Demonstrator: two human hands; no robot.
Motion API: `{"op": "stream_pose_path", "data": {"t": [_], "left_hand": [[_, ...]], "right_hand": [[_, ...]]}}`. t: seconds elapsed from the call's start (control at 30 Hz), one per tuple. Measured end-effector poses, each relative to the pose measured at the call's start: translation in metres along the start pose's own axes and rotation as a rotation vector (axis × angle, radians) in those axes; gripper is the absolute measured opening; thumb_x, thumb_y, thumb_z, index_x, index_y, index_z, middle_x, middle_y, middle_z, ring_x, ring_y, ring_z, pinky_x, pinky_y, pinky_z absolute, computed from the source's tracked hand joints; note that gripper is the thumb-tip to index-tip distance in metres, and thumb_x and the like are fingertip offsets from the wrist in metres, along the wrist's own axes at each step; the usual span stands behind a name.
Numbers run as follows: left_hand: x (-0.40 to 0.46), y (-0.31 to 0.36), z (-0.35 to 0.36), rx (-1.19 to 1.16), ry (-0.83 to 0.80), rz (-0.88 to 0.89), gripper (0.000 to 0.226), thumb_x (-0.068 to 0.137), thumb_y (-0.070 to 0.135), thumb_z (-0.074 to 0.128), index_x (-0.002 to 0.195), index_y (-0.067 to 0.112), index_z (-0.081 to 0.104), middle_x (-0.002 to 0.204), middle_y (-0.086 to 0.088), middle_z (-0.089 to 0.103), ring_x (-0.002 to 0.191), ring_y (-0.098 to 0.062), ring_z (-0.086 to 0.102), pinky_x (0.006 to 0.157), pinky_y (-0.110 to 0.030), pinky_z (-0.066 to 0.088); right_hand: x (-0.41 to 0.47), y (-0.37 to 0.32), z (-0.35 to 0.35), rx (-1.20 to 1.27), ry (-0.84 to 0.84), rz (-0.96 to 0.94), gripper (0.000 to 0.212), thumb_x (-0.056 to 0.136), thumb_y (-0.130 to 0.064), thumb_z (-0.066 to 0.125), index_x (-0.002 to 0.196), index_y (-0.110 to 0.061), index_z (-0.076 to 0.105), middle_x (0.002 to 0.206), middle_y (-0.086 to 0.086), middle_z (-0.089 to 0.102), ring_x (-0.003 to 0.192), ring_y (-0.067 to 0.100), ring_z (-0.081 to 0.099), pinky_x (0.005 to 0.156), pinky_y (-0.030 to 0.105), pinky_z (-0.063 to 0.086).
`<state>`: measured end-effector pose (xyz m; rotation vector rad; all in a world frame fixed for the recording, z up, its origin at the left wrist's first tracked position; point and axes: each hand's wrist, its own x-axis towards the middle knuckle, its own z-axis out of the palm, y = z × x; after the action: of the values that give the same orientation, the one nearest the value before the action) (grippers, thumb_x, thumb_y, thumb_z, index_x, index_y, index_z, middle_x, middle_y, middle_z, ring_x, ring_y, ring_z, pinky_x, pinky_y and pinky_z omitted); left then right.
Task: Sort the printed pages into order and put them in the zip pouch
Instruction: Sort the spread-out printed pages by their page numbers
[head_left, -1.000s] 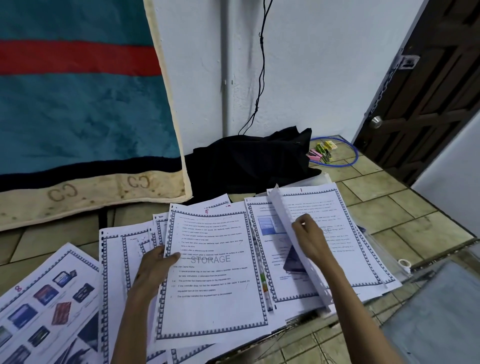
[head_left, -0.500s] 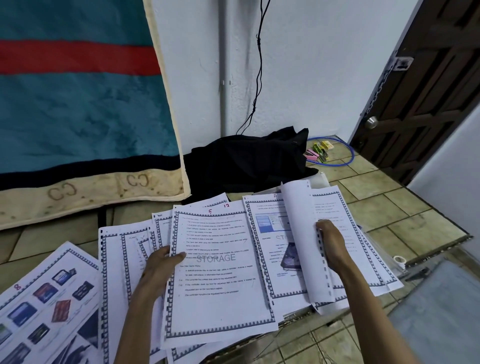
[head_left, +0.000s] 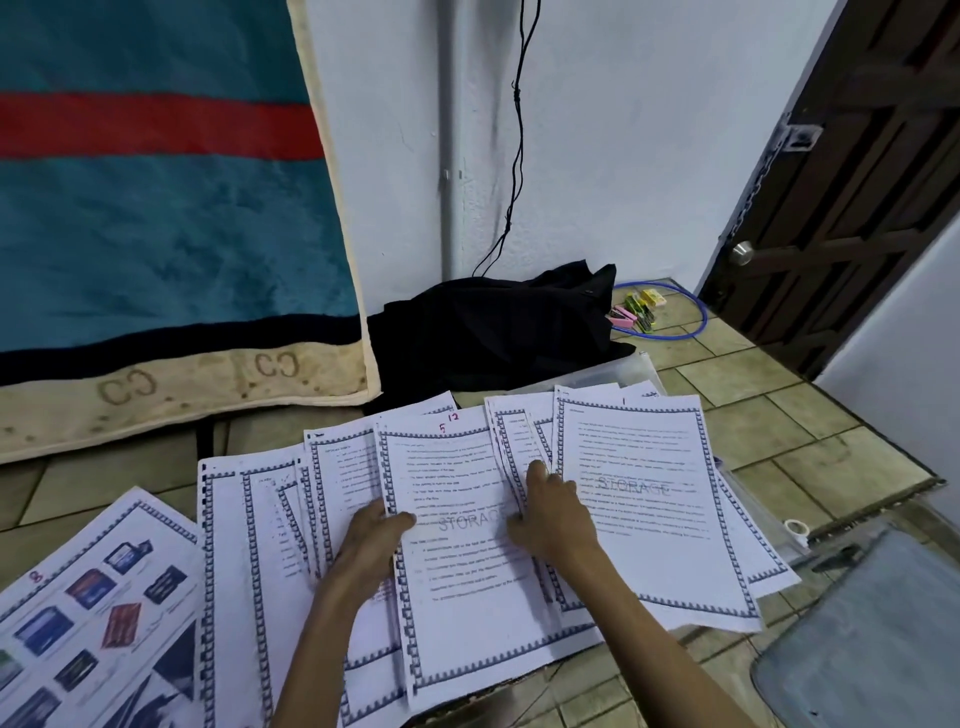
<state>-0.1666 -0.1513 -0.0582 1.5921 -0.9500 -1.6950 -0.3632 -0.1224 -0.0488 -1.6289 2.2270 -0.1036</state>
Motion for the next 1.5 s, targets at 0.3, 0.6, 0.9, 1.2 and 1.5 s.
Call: {"op": "stream_pose_path", "data": {"t": [0.3,0.6,0.9,1.2,1.5], "left_hand": [[-0.006,-0.007,0.011,-0.125,-0.041,-0.059,0.039,0.093,0.02,0.054,0.128,0.004,0.051,0.126,-0.013,0.059,0.115,-0.031,0.056,0.103,-0.049,0.042],[-0.002,-0.005,0.016,-0.184,-0.103,-0.073,0.055,0.092,0.05,0.044,0.134,0.013,0.048,0.135,-0.013,0.053,0.122,-0.03,0.051,0.104,-0.049,0.039],[0.012,-0.016,0.032,0.039,0.01,0.056,0.108,0.052,0.04,0.089,0.141,0.008,0.037,0.142,-0.01,0.046,0.131,-0.028,0.043,0.11,-0.045,0.035],[-0.03,0.039,0.032,0.036,-0.179,0.271,0.033,0.079,-0.001,0.068,0.106,0.016,0.061,0.101,-0.002,0.068,0.092,-0.017,0.066,0.086,-0.036,0.052],[-0.046,0.089,0.082,0.069,-0.111,0.65,0.027,0.08,0.006,0.07,0.093,0.028,0.06,0.094,0.012,0.064,0.081,0.004,0.063,0.075,-0.007,0.048]], "right_hand": [[-0.026,-0.031,-0.002,0.273,-0.001,-0.178,0.028,0.094,-0.01,0.035,0.121,0.0,0.035,0.102,0.024,0.061,0.095,0.036,0.058,0.059,0.03,0.032],[-0.022,-0.029,-0.023,0.657,0.035,-0.077,0.039,0.098,-0.037,0.038,0.114,-0.005,0.055,0.117,0.013,0.062,0.097,0.02,0.056,0.079,0.026,0.04],[0.011,0.057,-0.036,0.437,0.09,0.331,0.045,0.097,-0.034,0.037,0.083,-0.001,0.064,0.102,0.024,0.06,0.108,0.036,0.051,0.086,0.036,0.038],[-0.002,0.06,-0.055,0.953,0.001,-0.072,0.023,0.079,-0.041,0.07,0.096,-0.027,0.064,0.094,-0.013,0.066,0.081,-0.004,0.061,0.06,0.008,0.047],[0.006,0.068,-0.116,1.289,0.43,-0.296,0.023,0.075,-0.001,0.072,0.085,-0.022,0.071,0.082,-0.012,0.074,0.081,0.006,0.07,0.077,0.022,0.057]]}}
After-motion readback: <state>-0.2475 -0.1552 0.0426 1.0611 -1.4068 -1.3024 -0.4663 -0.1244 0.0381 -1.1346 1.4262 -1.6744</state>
